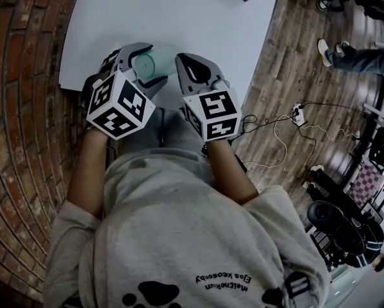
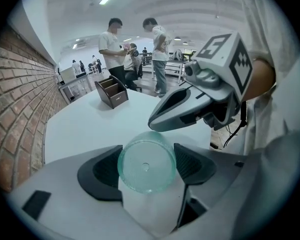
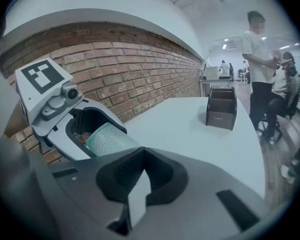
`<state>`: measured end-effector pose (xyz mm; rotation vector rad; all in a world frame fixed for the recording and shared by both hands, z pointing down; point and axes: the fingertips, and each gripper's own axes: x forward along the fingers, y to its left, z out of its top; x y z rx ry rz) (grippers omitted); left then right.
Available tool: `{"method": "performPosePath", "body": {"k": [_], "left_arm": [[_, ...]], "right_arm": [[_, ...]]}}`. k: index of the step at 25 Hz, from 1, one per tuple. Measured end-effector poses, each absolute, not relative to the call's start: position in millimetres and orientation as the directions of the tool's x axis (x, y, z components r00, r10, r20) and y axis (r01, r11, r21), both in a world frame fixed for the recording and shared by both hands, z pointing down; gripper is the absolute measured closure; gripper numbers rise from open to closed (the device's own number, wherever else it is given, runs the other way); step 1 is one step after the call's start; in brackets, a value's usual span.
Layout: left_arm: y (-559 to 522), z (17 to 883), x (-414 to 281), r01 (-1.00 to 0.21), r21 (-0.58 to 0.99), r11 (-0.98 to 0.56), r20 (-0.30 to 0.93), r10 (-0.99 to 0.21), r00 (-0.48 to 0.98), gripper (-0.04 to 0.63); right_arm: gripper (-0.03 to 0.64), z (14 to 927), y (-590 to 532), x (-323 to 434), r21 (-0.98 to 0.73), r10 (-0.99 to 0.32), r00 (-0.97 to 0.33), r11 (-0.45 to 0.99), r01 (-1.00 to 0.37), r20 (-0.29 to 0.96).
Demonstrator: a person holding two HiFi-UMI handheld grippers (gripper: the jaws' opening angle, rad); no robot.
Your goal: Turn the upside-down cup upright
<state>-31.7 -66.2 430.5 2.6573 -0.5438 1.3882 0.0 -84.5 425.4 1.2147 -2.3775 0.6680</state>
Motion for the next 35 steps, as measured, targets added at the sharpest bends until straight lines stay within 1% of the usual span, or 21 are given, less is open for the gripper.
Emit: {"method": "performPosePath", "body": {"k": [10,25,35], "left_arm": [[-66.5,422.2,-19.4,-0.329,-0.079,-0.941,0.796,-0.258,0.548,0.272],[-65.7,441.1,-10.2,-0.229,-0.092,-0.969,0.864,-0.192,0.466,0.272],[-64.3,453.3,3.8,-0.180,-0.107,-0.978,0.886,-0.176,0.429,0.272]], "right_arm": [[0.611,441.6,-82.9,1.8,-0.245,-0.636,-0.534,0.489,-0.837,0.557],[0.611,437.4,-67.9,36.9,-0.222,-0.675,-0.456,0.407,-0.886,0.580],[0.611,435.8,-60.0,60.4,-0.222,-0.702,-0.413,0.352,-0.909,0.580]]}}
